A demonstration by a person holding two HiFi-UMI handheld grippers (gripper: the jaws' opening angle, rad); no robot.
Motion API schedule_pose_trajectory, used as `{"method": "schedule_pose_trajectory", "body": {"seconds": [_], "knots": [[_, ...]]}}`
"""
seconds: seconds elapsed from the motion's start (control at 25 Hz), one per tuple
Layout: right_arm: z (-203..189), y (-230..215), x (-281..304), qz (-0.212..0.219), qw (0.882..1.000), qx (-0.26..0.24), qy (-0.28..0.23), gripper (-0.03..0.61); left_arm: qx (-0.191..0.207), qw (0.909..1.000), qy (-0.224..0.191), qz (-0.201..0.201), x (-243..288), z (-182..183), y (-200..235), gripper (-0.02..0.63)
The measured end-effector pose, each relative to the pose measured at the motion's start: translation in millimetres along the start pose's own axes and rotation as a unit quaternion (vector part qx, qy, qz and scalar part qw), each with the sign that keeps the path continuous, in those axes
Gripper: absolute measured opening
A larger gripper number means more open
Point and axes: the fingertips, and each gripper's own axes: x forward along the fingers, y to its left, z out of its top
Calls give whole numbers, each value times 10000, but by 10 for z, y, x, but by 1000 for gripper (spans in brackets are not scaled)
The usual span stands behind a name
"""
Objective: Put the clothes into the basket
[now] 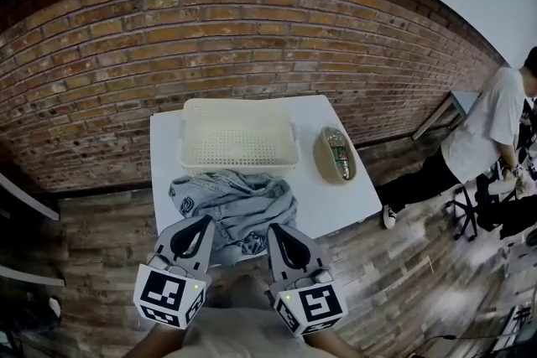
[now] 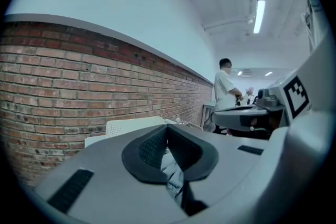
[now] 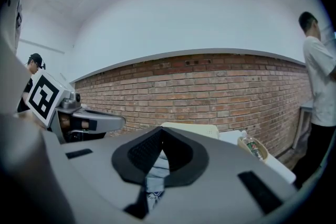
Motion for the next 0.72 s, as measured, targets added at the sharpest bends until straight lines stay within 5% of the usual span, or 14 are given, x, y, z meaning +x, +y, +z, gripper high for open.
{"method": "schedule_pose_trajectory", "body": {"seconds": [0.32,0.6,0.72], "knots": [[-22,-260,144,-93,9998,-33,163,6,-183,9995,161,215,116,-7,232,9],[-147,-477,312,265,9989,-33,395,14,-573,9957,570,457,268,-296,533,12],[-260,-566,379,372,9978,-7,548,65,-803,9931,756,411,335,-494,622,89]]}}
